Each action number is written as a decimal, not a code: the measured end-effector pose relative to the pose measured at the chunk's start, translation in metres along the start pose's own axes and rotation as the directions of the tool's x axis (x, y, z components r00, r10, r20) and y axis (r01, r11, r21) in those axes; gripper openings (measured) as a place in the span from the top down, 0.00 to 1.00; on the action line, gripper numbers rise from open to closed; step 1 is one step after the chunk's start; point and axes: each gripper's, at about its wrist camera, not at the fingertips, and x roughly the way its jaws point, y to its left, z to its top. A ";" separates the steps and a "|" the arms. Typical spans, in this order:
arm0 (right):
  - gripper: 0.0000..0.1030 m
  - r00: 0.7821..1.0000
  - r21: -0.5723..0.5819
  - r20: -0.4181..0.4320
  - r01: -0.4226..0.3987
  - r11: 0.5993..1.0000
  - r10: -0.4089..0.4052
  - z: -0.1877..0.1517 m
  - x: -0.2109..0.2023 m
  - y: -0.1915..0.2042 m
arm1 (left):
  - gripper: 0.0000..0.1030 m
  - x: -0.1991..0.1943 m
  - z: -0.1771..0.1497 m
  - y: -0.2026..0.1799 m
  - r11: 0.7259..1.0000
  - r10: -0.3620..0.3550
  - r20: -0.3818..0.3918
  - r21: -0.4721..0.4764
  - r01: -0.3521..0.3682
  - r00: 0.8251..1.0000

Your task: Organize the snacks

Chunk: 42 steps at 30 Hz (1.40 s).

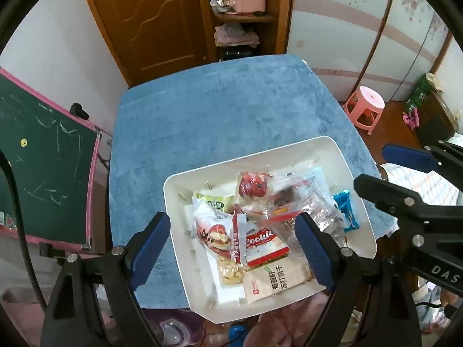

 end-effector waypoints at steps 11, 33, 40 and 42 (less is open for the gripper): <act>0.48 1.000 0.073 -0.006 -0.014 0.997 0.015 -0.014 -0.007 -0.016 | 0.15 -0.009 0.000 -0.009 1.000 -0.014 0.024 -0.003 0.014 1.000; 0.48 0.997 0.158 0.076 -0.022 0.987 0.010 -0.011 -0.038 -0.026 | 0.15 -0.056 0.009 0.006 0.984 0.032 0.111 -0.180 -0.011 0.993; 0.48 0.992 0.200 0.121 0.001 0.980 -0.026 -0.008 -0.055 -0.029 | 0.15 -0.065 0.008 0.000 0.982 0.060 0.126 -0.187 -0.035 0.990; 0.46 0.991 0.204 0.128 0.004 0.979 -0.030 -0.008 -0.058 -0.028 | 0.15 -0.067 0.007 -0.003 0.982 0.062 0.131 -0.183 -0.037 0.989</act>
